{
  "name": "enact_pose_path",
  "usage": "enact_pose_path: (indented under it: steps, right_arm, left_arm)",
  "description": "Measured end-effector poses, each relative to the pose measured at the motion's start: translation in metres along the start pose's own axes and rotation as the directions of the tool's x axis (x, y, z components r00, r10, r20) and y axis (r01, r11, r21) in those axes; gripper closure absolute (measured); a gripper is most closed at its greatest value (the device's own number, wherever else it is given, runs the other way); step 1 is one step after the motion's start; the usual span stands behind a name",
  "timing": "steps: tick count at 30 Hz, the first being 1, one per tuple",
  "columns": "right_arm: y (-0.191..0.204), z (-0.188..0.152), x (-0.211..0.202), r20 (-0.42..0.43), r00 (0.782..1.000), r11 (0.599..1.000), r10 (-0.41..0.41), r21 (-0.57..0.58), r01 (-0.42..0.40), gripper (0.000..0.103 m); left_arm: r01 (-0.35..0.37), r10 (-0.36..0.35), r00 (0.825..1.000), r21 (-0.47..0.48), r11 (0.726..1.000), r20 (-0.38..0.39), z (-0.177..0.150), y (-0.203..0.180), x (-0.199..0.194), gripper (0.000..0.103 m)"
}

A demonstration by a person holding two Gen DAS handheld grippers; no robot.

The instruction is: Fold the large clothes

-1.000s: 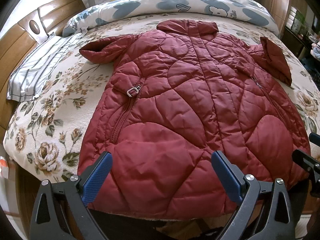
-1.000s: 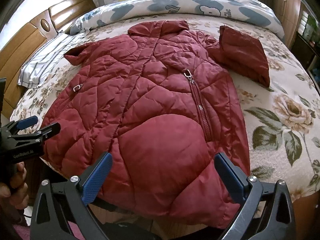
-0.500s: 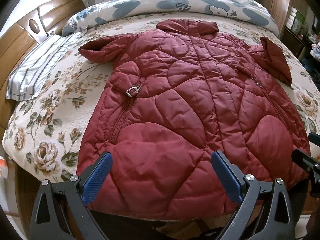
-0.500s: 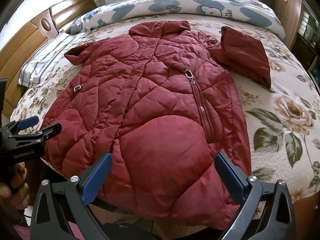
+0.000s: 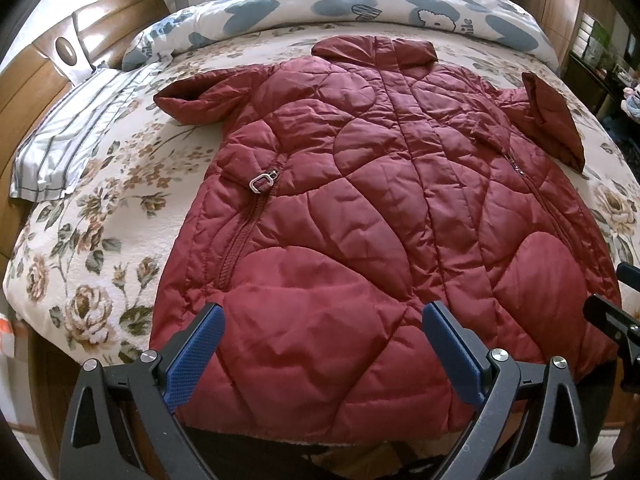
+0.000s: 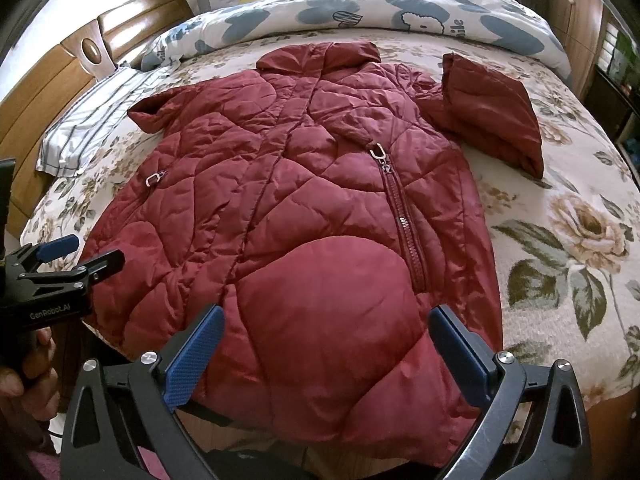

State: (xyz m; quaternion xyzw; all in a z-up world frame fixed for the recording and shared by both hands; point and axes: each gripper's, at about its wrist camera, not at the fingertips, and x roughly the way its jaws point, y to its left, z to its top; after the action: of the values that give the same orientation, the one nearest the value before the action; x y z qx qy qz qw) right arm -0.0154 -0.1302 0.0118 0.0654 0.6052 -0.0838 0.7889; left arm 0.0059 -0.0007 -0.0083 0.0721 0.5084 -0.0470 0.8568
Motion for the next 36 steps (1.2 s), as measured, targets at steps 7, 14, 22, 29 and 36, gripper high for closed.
enact_pose_path:
  steps: [7, 14, 22, 29, 36]
  right_arm:
    - [-0.009, 0.001, 0.013, 0.0, 1.0, 1.0, 0.008, 0.012, -0.008, 0.001]
    - [-0.02, 0.01, 0.015, 0.041, 0.999, 0.999, 0.024, 0.034, -0.026, 0.001]
    - [-0.045, 0.037, 0.017, 0.112, 0.993, 0.995, 0.046, 0.081, -0.055, 0.001]
    - [-0.079, 0.076, 0.029, 0.13, 0.991, 0.994, -0.01, 0.111, -0.004, 0.001]
    - [-0.112, 0.128, 0.052, 0.181, 0.977, 0.99, -0.112, 0.106, 0.094, 0.002]
  left_arm:
    - [0.028, -0.029, 0.998, -0.012, 1.0, -0.048, 0.005, 0.002, 0.007, 0.003]
    - [0.061, -0.063, 0.995, -0.025, 0.998, -0.081, 0.015, 0.01, 0.018, 0.004]
    - [0.03, -0.032, 0.998, -0.033, 0.999, -0.05, 0.035, 0.018, 0.031, 0.004]
    - [-0.009, 0.005, 0.997, -0.044, 0.999, -0.075, 0.055, 0.027, 0.045, 0.004]
    - [0.017, -0.021, 0.998, -0.07, 0.997, -0.055, 0.074, 0.033, 0.059, 0.004]
